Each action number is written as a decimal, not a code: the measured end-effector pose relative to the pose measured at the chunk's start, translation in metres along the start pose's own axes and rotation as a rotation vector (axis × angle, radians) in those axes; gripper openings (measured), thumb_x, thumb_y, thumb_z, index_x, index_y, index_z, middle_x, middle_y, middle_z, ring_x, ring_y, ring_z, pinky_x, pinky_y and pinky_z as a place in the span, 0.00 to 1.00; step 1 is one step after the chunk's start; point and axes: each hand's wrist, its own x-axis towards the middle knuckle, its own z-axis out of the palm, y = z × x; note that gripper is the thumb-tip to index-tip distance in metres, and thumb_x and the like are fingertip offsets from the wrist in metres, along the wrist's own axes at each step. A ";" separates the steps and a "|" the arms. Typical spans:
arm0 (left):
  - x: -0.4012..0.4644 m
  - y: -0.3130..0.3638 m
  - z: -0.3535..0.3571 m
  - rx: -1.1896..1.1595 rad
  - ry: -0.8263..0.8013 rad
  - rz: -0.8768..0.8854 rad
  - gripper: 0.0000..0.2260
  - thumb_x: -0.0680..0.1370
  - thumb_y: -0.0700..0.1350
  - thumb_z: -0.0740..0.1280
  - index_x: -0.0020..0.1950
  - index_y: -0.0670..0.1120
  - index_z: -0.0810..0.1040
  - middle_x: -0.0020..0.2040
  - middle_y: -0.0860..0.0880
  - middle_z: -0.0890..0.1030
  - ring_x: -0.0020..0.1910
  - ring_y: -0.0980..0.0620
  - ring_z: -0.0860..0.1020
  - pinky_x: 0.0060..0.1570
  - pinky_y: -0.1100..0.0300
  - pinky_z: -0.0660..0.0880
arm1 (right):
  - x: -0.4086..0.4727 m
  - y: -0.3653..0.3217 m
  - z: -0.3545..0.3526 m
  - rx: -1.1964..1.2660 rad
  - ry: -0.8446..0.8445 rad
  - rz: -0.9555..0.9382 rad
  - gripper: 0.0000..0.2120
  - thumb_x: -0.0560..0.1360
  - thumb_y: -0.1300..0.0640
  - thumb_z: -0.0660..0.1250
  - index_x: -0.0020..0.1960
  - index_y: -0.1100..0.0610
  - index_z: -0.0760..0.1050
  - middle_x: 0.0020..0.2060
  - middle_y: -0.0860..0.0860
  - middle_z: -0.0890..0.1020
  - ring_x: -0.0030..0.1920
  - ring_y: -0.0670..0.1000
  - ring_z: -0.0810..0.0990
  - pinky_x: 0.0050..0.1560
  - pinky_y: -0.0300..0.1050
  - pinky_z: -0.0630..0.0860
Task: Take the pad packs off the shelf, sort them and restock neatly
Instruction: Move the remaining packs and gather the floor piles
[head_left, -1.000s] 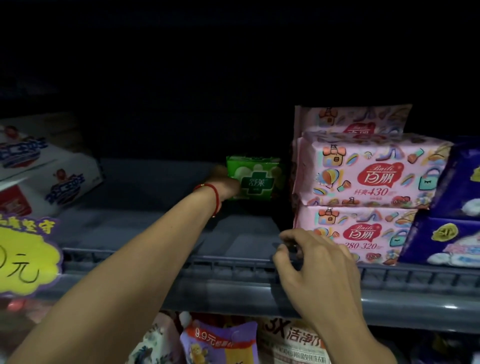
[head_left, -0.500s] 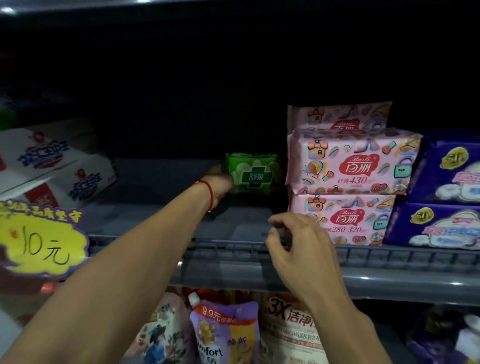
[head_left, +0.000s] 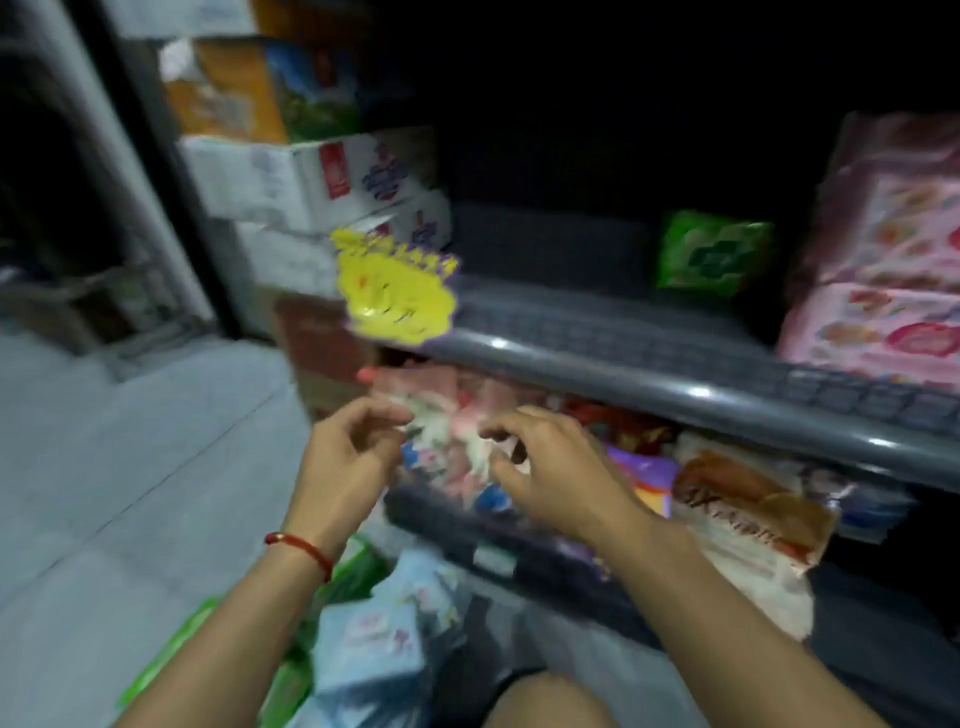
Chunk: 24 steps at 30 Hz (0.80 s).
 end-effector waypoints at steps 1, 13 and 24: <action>-0.015 -0.027 -0.032 0.071 0.032 -0.056 0.12 0.73 0.30 0.69 0.44 0.47 0.83 0.39 0.50 0.85 0.38 0.55 0.81 0.43 0.54 0.81 | 0.000 -0.011 0.019 -0.005 -0.100 -0.027 0.18 0.73 0.48 0.61 0.58 0.49 0.81 0.53 0.50 0.84 0.51 0.54 0.82 0.53 0.51 0.79; -0.128 -0.222 -0.224 0.754 0.076 -0.576 0.19 0.74 0.43 0.74 0.64 0.47 0.78 0.64 0.43 0.79 0.64 0.43 0.76 0.63 0.54 0.72 | 0.030 -0.134 0.204 -0.380 -0.903 -0.265 0.19 0.78 0.46 0.64 0.65 0.53 0.74 0.62 0.58 0.78 0.59 0.61 0.79 0.58 0.56 0.79; -0.081 -0.343 -0.255 0.908 -0.126 -0.846 0.46 0.65 0.62 0.80 0.75 0.45 0.65 0.69 0.41 0.72 0.68 0.40 0.72 0.67 0.45 0.71 | 0.021 -0.147 0.333 -0.555 -0.756 -0.432 0.09 0.77 0.53 0.69 0.56 0.52 0.78 0.55 0.53 0.82 0.59 0.56 0.78 0.72 0.58 0.57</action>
